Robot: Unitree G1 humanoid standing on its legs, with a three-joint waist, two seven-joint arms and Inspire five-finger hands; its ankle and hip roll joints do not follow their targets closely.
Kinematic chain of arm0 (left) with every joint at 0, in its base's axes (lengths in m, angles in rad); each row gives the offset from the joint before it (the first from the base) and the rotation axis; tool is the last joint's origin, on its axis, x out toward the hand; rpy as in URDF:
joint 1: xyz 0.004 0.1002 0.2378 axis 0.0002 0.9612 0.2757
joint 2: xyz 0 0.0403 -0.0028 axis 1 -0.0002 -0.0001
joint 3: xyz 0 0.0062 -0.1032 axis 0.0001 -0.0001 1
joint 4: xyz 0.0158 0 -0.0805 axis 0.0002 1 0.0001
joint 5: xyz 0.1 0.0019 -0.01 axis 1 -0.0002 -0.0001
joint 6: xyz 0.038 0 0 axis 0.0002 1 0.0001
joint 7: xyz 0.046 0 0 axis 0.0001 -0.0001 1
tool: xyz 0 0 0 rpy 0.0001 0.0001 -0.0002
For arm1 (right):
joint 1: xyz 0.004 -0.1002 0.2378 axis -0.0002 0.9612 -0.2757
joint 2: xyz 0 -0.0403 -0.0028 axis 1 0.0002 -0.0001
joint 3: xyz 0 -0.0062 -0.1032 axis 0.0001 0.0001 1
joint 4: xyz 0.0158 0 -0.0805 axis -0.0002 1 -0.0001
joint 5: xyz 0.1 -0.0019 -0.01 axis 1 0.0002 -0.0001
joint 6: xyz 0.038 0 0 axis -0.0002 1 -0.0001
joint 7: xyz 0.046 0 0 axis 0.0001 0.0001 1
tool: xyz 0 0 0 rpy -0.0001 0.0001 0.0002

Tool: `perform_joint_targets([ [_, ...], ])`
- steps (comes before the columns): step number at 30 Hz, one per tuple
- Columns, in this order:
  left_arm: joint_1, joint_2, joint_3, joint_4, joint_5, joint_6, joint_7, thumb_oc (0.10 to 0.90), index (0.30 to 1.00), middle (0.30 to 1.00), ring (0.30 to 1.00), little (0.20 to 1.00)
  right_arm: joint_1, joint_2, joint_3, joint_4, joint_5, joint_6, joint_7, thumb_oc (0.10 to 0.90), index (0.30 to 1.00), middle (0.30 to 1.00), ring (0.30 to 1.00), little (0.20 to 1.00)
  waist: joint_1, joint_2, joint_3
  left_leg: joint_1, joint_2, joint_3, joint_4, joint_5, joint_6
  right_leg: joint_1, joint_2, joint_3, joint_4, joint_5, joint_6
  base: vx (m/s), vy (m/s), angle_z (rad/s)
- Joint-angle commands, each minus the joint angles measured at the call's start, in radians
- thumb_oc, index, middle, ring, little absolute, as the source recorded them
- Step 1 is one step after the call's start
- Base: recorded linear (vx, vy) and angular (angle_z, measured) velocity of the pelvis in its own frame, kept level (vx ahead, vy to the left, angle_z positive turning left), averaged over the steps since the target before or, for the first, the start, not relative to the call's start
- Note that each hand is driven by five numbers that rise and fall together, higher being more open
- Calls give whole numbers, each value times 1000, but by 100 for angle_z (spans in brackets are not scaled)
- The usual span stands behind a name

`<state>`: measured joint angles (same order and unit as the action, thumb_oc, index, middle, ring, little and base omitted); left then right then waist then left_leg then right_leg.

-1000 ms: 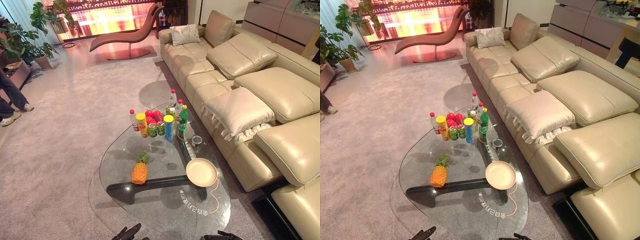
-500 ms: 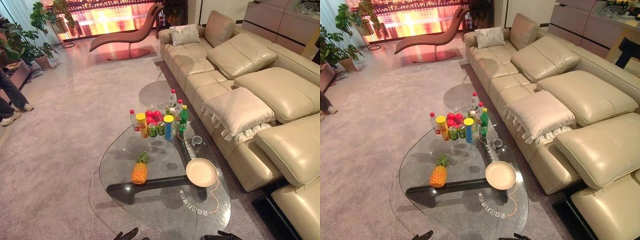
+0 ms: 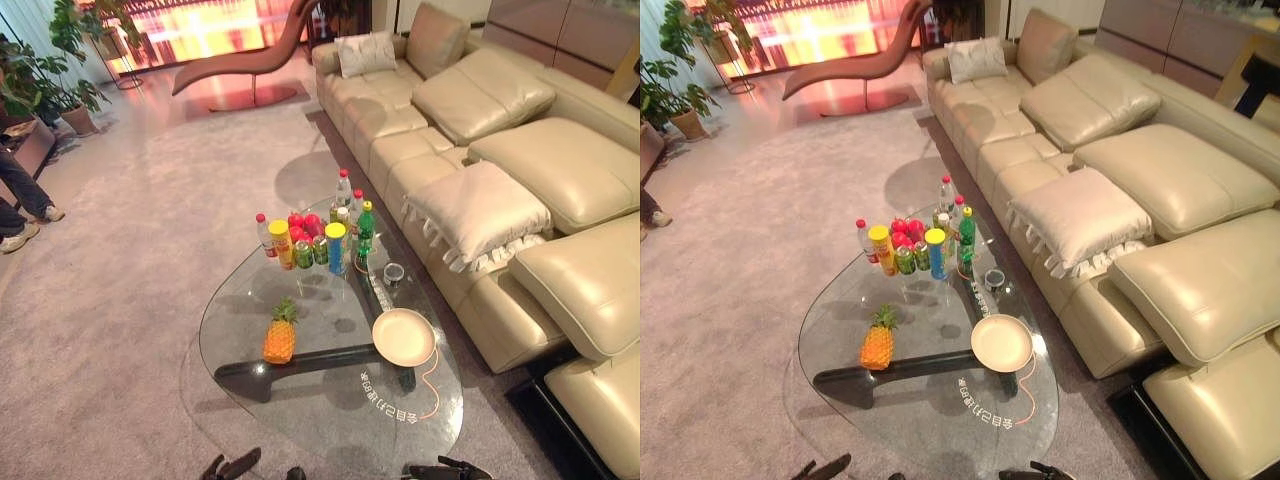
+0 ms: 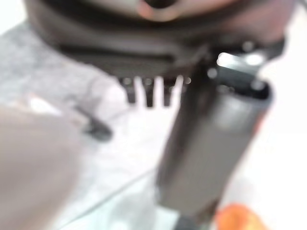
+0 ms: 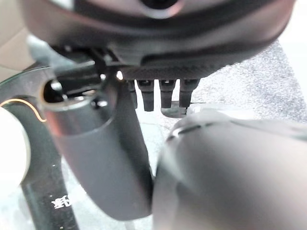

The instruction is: Pick up the fruit to the plate

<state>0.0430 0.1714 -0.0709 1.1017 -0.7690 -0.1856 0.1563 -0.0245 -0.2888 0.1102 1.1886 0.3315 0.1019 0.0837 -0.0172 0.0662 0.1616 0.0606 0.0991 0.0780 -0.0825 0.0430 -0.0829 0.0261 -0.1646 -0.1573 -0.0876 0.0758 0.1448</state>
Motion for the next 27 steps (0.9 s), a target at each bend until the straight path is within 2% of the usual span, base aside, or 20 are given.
perform_joint_targets([
  [1,-129,64,-7,-60,96,-143,77,800,900,900,900,900,-11,-41,84,16,-32,39,1,800,900,900,900,900,-39,-22,107,-55,-110,39,69,-80,58,-45,87,22,85,-98,-55,-160,56,0],
  [3,-180,86,-44,-129,116,-177,135,800,900,900,900,900,-37,-57,123,-19,-8,31,-13,800,900,900,900,900,-45,-22,151,-97,-115,47,92,-77,59,-86,89,29,108,-100,-60,-171,49,-2],
  [6,-220,99,-59,-171,130,-217,151,800,900,900,900,900,-61,-67,141,-38,27,27,-26,800,900,900,900,900,-49,-22,185,-129,-119,50,106,-75,61,-119,94,36,124,-102,-65,-128,26,-3],
  [10,-296,162,-84,-276,152,-240,210,800,900,900,900,900,-94,-82,165,-76,73,2,-43,800,900,900,900,900,-55,-24,248,-196,-125,61,135,-69,66,-188,102,48,156,-100,-74,-140,23,-12],
  [12,-311,175,-82,-297,132,-240,211,800,900,900,900,900,-96,-84,166,-85,78,-4,-47,800,900,900,900,900,-55,-25,261,-216,-127,62,149,-70,67,-206,102,49,165,-100,-75,-97,9,-3],
  [14,-363,213,-71,-360,112,-237,224,800,900,900,900,900,-102,-93,174,-117,104,-28,-63,800,900,900,900,900,-54,-29,301,-277,-136,73,200,-77,71,-257,100,43,196,-99,-80,-137,2,1],
  [16,-378,223,-68,-377,111,-232,231,800,900,900,900,900,-103,-95,175,-124,111,-33,-67,800,900,900,900,900,-54,-31,310,-293,-138,76,215,-79,71,-270,99,41,204,-99,-81,-78,-6,3],
  [20,-504,309,-47,-436,114,-177,277,800,900,900,900,900,-126,-110,196,-168,130,-49,-81,800,900,900,900,900,-56,-41,358,-369,-137,96,289,-94,76,-336,90,23,256,-104,-87,-61,-7,2],
  [27,-642,407,-34,-482,166,-101,360,800,900,900,900,900,-126,-129,215,-250,162,-64,-110,800,900,900,900,900,-69,-58,358,-518,-124,123,412,-124,76,-485,78,3,361,-119,-90,0,0,0],
])
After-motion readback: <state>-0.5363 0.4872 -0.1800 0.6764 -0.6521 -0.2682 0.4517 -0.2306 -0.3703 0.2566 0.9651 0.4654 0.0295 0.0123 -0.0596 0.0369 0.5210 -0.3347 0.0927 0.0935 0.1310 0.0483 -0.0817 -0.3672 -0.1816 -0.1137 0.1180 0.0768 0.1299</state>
